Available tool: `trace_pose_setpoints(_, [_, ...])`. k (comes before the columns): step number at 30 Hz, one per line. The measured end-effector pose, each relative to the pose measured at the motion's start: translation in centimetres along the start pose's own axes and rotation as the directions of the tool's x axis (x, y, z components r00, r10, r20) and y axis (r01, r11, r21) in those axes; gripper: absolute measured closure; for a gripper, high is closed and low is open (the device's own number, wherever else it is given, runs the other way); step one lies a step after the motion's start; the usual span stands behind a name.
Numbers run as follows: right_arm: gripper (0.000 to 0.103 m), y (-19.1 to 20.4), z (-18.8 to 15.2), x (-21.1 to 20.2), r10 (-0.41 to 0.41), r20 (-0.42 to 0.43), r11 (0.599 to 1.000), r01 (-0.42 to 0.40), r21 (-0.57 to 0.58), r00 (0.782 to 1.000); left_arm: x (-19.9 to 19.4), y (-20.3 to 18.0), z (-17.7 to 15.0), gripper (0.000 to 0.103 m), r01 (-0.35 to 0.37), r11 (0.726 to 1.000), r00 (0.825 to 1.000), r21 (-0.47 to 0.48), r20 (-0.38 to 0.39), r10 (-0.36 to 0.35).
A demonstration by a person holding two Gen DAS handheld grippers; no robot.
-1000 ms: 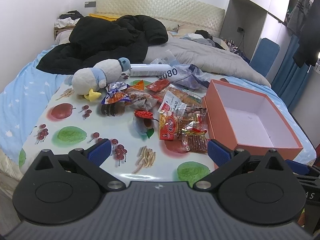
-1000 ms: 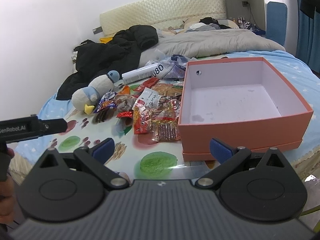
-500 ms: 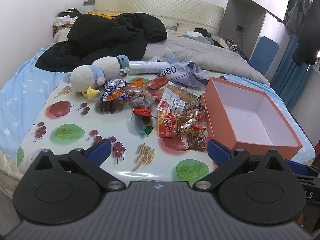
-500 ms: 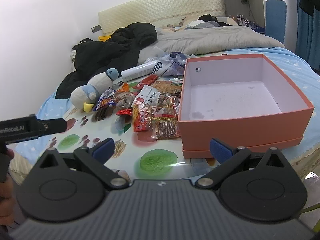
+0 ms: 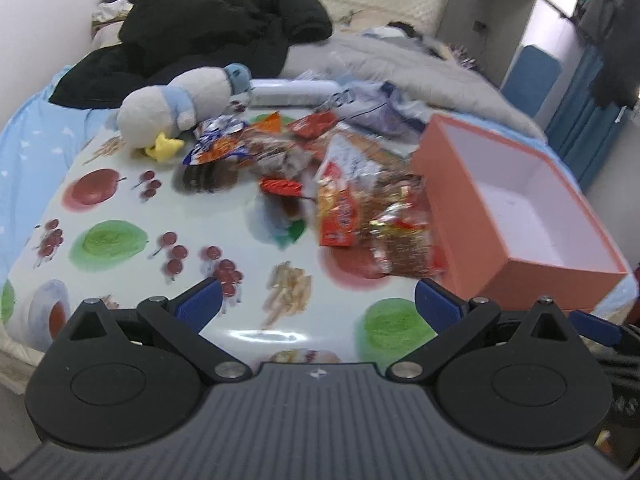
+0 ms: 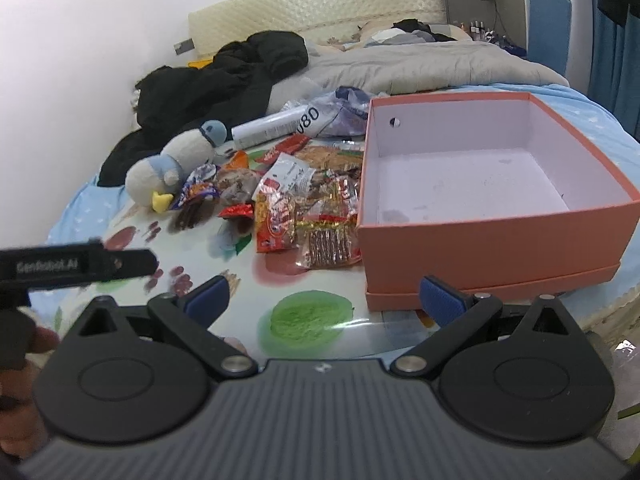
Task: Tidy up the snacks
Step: 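Grasp the red foil packet with the left tool while the right grasps the stick-snack bag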
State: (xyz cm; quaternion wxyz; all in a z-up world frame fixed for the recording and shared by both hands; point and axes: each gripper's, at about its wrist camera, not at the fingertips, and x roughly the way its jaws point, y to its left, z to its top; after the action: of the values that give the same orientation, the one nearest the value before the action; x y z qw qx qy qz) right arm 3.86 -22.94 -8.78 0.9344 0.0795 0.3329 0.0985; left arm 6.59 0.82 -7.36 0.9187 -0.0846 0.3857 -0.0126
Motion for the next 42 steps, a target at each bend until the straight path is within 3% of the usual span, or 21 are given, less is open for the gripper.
trace_pose_setpoints(5, [0.006, 0.9, -0.9, 1.4, 0.064, -0.003, 0.998, -0.064, -0.013, 0.998, 2.6, 1.3, 0.6, 0.001, 0.030, 0.999, 1.000, -0.021, -0.002, -0.030])
trace_pose_setpoints(6, [0.010, 1.2, -1.0, 1.5, 0.061, 0.004, 0.998, -0.061, -0.026, 0.998, 3.0, 1.6, 0.7, 0.001, 0.033, 0.999, 0.999, -0.031, -0.006, -0.033])
trace_pose_setpoints(7, [0.025, 1.5, -1.2, 1.7, 0.057, 0.008, 0.997, -0.056, -0.044, 0.998, 3.5, 1.8, 0.9, 0.001, 0.040, 0.998, 0.999, -0.041, -0.007, -0.041])
trace_pose_setpoints(8, [0.032, 1.8, -1.3, 2.0, 0.050, 0.005, 0.997, -0.050, -0.054, 0.999, 4.1, 2.2, 1.0, 0.001, 0.045, 0.998, 0.999, -0.053, -0.016, -0.046])
trace_pose_setpoints(14, [0.032, 3.3, -2.4, 3.6, 0.029, 0.029, 0.997, -0.027, -0.077, 0.999, 6.4, 3.9, 1.5, 0.004, 0.067, 0.992, 0.997, -0.104, -0.022, -0.070])
trace_pose_setpoints(18, [0.032, 5.1, -3.1, 5.3, 0.034, 0.043, 0.985, -0.026, -0.170, 0.998, 8.1, 5.6, 1.7, 0.006, 0.102, 0.979, 0.994, -0.175, -0.016, -0.106])
trace_pose_setpoints(24, [0.032, 6.3, -2.5, 8.9, -0.069, 0.077, 0.975, 0.084, -0.207, 0.995, 11.4, 8.3, 2.7, 0.014, 0.155, 0.940, 0.987, -0.305, 0.005, -0.162])
trace_pose_setpoints(25, [0.036, 6.7, -2.4, 9.6, -0.087, 0.089, 0.969, 0.105, -0.222, 0.992, 12.1, 8.7, 3.1, 0.015, 0.163, 0.931, 0.986, -0.326, 0.012, -0.168])
trace_pose_setpoints(28, [0.040, 7.8, -1.9, 12.0, -0.165, 0.124, 0.945, 0.193, -0.264, 0.978, 13.7, 9.4, 4.1, 0.019, 0.203, 0.913, 0.978, -0.353, 0.036, -0.204])
trace_pose_setpoints(36, [0.040, 8.3, -1.1, 17.3, -0.293, 0.126, 0.897, 0.319, -0.307, 0.948, 18.4, 10.9, 6.3, 0.026, 0.224, 0.871, 0.971, -0.436, 0.019, -0.240])
trace_pose_setpoints(42, [0.040, 8.1, -0.1, 19.9, -0.378, 0.104, 0.871, 0.392, -0.296, 0.920, 22.1, 10.9, 6.4, 0.044, 0.230, 0.847, 0.960, -0.479, -0.033, -0.279])
